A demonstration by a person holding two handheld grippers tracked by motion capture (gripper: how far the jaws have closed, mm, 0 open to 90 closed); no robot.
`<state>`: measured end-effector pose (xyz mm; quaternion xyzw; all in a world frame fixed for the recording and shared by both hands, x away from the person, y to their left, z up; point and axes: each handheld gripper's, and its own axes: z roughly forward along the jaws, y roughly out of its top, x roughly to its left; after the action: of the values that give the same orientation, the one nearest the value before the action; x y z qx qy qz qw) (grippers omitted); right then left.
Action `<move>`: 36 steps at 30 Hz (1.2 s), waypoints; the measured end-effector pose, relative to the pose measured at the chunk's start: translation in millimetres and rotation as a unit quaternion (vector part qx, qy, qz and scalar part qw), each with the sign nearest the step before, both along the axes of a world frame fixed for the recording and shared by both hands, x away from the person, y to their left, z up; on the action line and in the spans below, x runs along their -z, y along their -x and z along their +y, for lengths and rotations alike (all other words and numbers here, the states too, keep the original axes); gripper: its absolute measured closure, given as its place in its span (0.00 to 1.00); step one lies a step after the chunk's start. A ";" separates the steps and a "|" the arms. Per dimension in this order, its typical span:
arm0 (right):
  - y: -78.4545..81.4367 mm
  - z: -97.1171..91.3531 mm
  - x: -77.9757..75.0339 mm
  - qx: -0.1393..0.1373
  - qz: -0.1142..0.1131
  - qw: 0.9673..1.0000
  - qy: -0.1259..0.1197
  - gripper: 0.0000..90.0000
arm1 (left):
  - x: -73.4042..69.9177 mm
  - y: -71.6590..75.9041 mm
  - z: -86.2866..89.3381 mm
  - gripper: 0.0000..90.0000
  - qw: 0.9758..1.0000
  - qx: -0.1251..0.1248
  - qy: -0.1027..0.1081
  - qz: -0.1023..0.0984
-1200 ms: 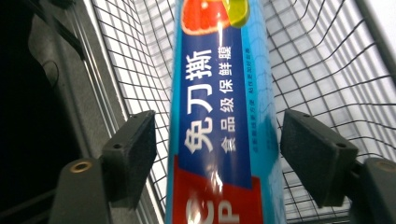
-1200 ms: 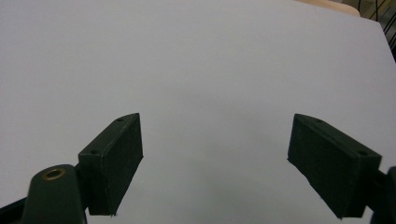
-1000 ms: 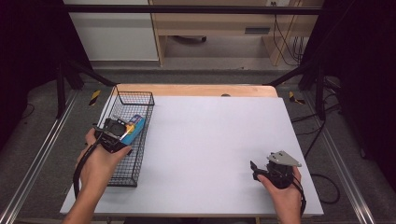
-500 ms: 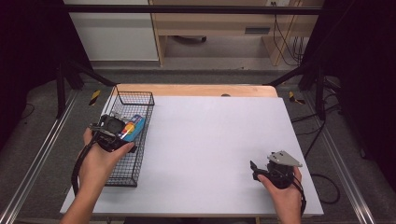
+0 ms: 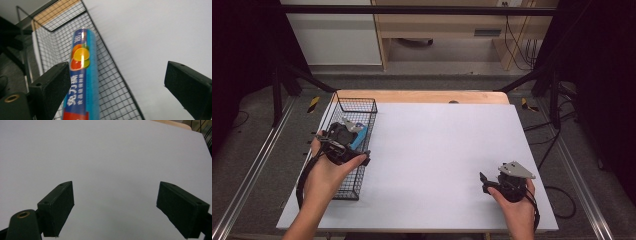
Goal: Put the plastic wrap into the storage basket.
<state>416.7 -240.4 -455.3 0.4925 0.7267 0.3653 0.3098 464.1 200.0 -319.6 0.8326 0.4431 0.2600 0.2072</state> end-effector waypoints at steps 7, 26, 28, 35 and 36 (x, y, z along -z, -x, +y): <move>0.1 -1.4 -0.5 0.001 -0.002 1.000 -0.001 0.15 | -2.6 1.7 -7.2 0.07 1.000 0.015 0.022 -0.002; -2.0 -2.4 -0.1 -0.004 0.007 1.000 -0.026 0.07 | -1.8 6.2 -25.8 0.06 0.994 0.077 0.080 -0.023; -1.4 -2.7 -0.6 -0.004 0.004 1.000 -0.027 0.07 | -0.7 7.3 -29.7 0.06 0.993 0.086 0.081 -0.024; -1.6 -3.0 -0.6 -0.006 0.006 1.000 -0.029 0.07 | 5.5 12.9 -45.7 0.06 0.989 0.118 0.088 -0.032; -1.6 -3.2 -0.8 -0.006 0.006 1.000 -0.029 0.07 | 7.1 13.9 -48.5 0.06 0.988 0.124 0.088 -0.031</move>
<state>418.3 -243.6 -454.6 0.4992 0.7203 0.3849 0.2894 450.2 151.6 -326.7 0.8513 0.3507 0.2179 0.3237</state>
